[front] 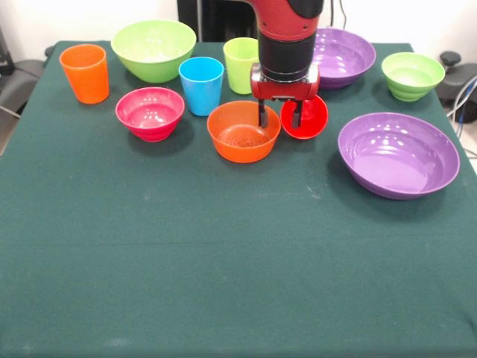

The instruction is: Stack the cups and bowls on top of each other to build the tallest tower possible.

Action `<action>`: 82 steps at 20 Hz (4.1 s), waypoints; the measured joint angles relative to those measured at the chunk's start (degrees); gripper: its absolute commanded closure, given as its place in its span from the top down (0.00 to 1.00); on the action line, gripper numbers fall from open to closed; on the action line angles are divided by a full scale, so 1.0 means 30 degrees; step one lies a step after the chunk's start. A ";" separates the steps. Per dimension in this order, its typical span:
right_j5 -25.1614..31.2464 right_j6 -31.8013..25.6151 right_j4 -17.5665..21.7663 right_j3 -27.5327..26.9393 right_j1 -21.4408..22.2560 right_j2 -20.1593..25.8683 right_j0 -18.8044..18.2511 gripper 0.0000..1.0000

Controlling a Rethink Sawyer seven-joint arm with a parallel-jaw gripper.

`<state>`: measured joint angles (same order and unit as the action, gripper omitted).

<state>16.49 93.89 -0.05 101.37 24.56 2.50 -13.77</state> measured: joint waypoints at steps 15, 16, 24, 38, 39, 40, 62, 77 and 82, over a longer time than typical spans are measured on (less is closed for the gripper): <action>-0.0489 0.0019 -0.0028 -0.0143 0.0304 -0.0291 0.0641 0.00; -0.0489 0.0019 -0.0028 -0.0146 0.0304 -0.0294 0.0643 0.00; -0.0493 0.0220 -0.0127 -0.0132 0.0389 -0.0605 0.1051 0.00; 0.0402 0.2531 -0.1363 0.0960 0.3222 -0.1286 0.3022 0.00; 0.0573 0.2739 -0.1379 0.1175 0.3756 -0.1303 0.3016 0.00; 0.0620 0.2794 -0.1375 0.1249 0.3948 -0.1306 0.3016 0.00; 0.1666 0.2852 -0.1363 0.1183 0.5441 -0.1317 0.2862 0.00; 0.5765 0.2852 -0.1351 -0.2190 0.3569 -0.1124 0.1191 0.00; 0.5769 0.2852 -0.1347 -0.2816 0.3059 -0.1009 0.0832 0.00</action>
<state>33.80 102.45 -4.09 92.92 33.74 -0.53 -11.28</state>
